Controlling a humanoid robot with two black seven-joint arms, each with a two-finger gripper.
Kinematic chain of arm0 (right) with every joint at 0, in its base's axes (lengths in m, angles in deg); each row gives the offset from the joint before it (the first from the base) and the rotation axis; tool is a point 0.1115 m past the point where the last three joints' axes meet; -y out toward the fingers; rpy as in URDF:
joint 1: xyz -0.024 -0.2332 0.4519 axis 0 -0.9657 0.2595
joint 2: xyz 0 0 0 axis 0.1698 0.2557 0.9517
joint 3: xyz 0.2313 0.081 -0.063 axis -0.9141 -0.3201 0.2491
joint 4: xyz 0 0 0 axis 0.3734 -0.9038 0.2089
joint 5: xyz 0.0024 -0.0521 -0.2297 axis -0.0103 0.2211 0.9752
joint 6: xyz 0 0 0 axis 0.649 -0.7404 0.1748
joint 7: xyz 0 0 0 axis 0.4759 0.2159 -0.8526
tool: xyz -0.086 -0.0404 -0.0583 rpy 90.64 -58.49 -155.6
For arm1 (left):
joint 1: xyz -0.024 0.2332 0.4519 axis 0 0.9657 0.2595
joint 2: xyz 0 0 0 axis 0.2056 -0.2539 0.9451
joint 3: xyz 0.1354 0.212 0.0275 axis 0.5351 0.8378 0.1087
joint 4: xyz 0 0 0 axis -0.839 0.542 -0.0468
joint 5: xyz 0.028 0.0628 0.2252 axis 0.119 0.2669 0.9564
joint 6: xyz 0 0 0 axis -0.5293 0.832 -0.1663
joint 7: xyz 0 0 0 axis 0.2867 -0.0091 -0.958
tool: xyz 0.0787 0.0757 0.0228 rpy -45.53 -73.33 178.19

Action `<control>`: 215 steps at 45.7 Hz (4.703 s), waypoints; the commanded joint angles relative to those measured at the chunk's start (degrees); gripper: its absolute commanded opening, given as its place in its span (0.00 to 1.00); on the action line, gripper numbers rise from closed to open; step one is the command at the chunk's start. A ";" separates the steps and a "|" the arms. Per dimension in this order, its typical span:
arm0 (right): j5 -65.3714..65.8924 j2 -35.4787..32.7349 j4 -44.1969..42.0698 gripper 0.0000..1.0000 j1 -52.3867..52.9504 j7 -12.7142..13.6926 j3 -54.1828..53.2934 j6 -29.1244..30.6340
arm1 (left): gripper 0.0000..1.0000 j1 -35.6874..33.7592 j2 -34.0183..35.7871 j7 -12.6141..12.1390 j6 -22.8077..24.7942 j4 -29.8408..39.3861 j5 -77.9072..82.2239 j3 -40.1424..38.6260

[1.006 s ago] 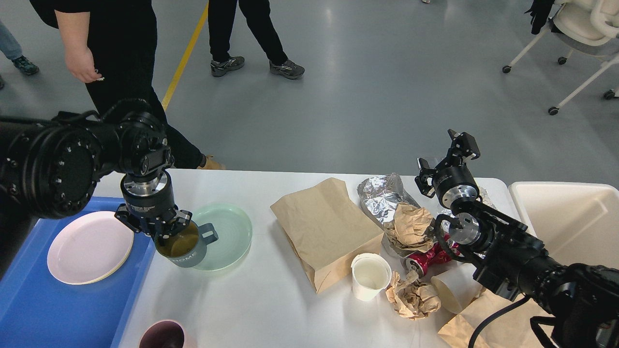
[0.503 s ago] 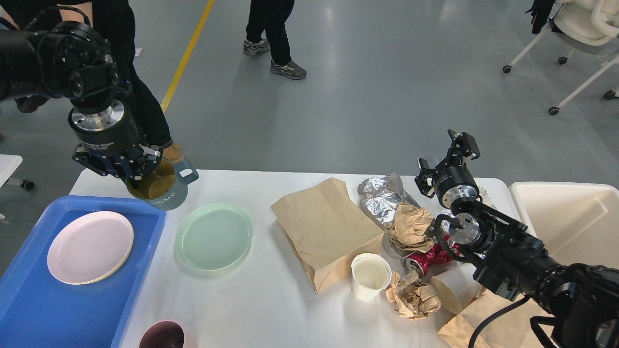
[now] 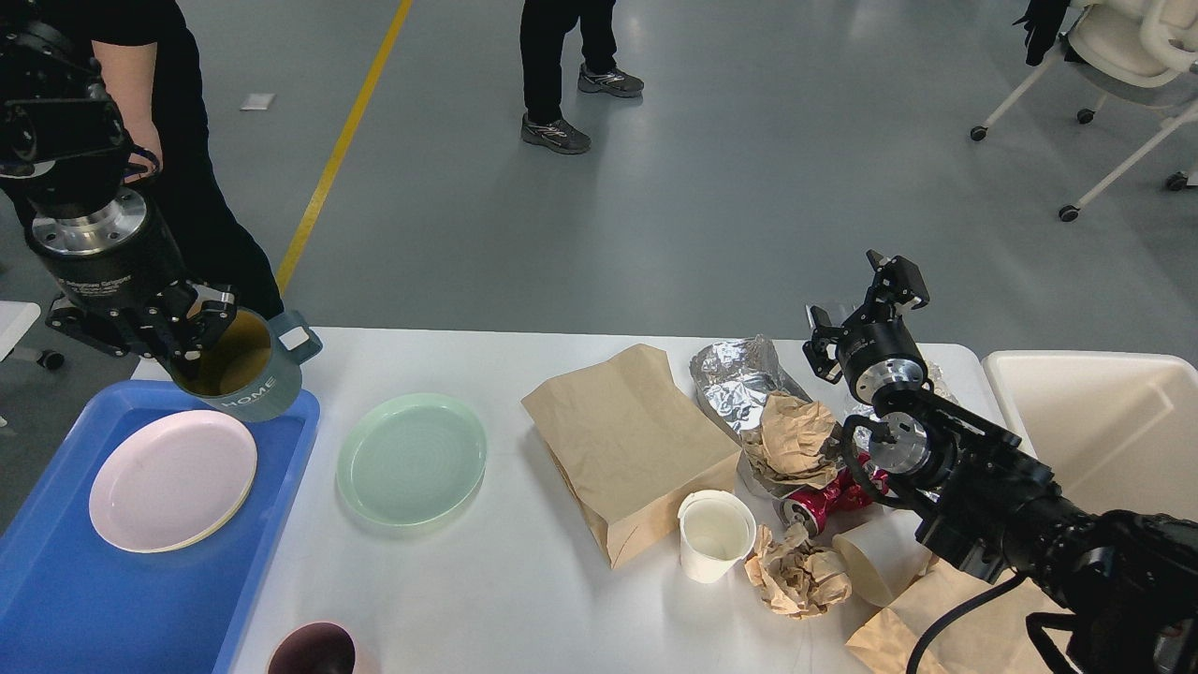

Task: Tidy desktop
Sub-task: 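Place the teal mug at the tray's near corner and release, then move the left gripper over the dark red mug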

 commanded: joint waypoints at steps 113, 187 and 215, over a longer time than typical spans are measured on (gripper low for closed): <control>0.00 0.00 0.00 1.00 -0.01 -0.04 -0.01 0.00 | 0.88 13.29 -2.43 1.88 0.00 -10.64 -0.79 4.26; 0.00 0.00 0.00 1.00 -0.01 0.05 -0.01 0.00 | 0.90 -0.25 -20.02 12.51 0.00 18.72 0.35 5.14; 0.00 0.00 0.00 1.00 -0.01 -0.04 -0.01 0.00 | 0.89 20.05 -23.97 12.60 0.00 6.50 0.26 4.79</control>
